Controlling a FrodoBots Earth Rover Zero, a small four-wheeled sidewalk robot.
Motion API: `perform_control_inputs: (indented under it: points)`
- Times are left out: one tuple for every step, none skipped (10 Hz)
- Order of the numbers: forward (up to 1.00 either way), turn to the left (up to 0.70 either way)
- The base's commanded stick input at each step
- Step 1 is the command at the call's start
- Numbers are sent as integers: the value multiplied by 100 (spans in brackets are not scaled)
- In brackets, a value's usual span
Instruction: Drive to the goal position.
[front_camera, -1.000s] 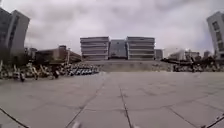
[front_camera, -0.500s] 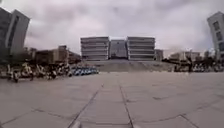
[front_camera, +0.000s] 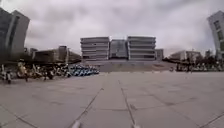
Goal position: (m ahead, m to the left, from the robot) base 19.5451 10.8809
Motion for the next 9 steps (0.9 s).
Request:
perform_control_inputs:
  points:
    - [70,0]
    - [70,0]
    - [70,0]
    - [70,0]
    - [70,0]
    - [70,0]
    - [70,0]
    - [70,0]
    - [70,0]
